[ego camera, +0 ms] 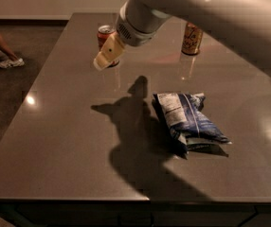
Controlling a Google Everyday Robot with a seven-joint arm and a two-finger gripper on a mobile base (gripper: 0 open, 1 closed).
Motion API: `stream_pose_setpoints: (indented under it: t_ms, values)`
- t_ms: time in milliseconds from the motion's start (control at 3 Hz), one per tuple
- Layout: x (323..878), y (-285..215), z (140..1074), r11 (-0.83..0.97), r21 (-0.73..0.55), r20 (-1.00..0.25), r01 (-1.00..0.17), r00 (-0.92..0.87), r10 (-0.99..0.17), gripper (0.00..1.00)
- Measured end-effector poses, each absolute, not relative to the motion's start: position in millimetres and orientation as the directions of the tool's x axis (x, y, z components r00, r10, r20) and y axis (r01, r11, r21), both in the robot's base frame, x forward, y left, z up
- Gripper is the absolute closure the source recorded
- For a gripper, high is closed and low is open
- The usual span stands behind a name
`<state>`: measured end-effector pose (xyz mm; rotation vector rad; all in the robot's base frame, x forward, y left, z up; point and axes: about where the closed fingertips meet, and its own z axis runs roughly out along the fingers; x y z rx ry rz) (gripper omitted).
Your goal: Move coke can near orange can
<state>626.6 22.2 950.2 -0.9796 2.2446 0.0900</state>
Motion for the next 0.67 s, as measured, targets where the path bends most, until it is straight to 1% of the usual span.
stream_pose_setpoints:
  t_ms: [333, 667]
  values:
    - [661, 44, 943, 0.759, -0.182, -0.645, -0.625, -0.507, -0.572, 0.0]
    - [681, 59, 938, 0.78, -0.168, -0.667, -0.603, -0.513, -0.54, 0.0]
